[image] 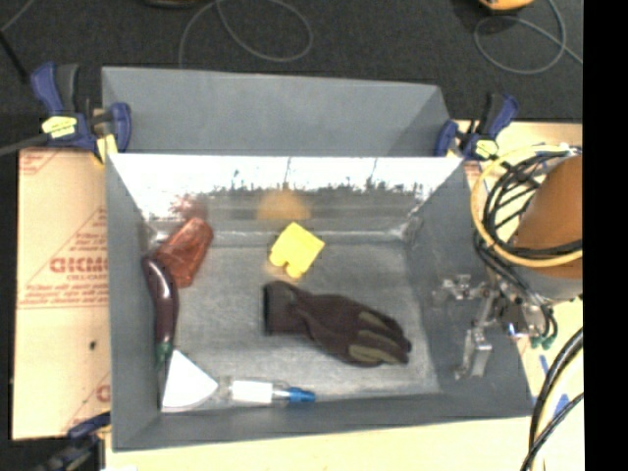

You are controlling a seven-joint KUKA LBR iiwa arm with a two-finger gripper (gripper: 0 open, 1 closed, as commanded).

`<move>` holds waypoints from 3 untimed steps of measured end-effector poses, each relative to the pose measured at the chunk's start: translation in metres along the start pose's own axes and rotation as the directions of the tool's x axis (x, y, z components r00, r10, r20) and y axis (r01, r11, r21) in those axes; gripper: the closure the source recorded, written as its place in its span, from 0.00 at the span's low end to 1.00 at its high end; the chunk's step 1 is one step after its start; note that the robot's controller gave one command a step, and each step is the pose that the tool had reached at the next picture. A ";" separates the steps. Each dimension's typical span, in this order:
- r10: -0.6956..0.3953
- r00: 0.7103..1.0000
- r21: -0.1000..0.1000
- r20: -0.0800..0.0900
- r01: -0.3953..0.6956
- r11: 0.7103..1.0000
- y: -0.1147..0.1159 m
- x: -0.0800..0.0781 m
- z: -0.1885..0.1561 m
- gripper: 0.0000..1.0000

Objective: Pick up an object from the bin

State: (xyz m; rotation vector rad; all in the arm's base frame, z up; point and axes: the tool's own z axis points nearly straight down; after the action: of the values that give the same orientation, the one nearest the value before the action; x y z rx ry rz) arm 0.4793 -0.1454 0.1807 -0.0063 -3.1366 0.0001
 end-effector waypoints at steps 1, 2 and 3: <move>-0.004 1.000 0.002 0.008 0.004 1.000 0.001 -0.002 -0.004 0.00; -0.071 0.997 0.005 0.011 0.071 0.997 0.029 -0.042 0.028 0.00; -0.161 0.987 0.005 0.016 0.160 0.987 0.037 -0.040 0.079 0.00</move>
Offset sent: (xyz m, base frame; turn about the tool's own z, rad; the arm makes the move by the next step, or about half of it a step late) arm 0.0690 0.0545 -0.0570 -0.1245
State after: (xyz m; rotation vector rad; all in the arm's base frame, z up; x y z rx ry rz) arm 0.5193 -0.1083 0.1015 0.2475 -3.1428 0.0056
